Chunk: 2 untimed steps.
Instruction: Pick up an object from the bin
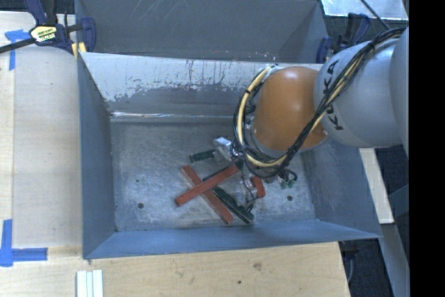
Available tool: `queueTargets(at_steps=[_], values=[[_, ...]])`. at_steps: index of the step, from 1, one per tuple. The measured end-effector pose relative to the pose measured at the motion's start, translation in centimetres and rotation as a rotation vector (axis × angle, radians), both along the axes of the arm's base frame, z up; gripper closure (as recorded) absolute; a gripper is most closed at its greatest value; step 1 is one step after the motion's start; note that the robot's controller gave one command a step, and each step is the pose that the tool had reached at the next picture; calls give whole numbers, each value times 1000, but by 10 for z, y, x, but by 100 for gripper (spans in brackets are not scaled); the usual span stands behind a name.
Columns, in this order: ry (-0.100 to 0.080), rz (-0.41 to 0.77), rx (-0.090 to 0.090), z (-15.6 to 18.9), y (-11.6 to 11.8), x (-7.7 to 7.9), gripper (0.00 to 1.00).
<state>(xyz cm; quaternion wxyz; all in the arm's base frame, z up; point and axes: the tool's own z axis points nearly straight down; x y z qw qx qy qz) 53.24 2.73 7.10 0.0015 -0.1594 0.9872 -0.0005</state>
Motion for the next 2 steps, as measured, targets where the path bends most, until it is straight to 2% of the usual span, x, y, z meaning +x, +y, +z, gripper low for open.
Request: queueTargets(at_steps=[1,2], values=[[-4,-109,4,42,61,15,0],[-3,120,2,1,49,4,0]])
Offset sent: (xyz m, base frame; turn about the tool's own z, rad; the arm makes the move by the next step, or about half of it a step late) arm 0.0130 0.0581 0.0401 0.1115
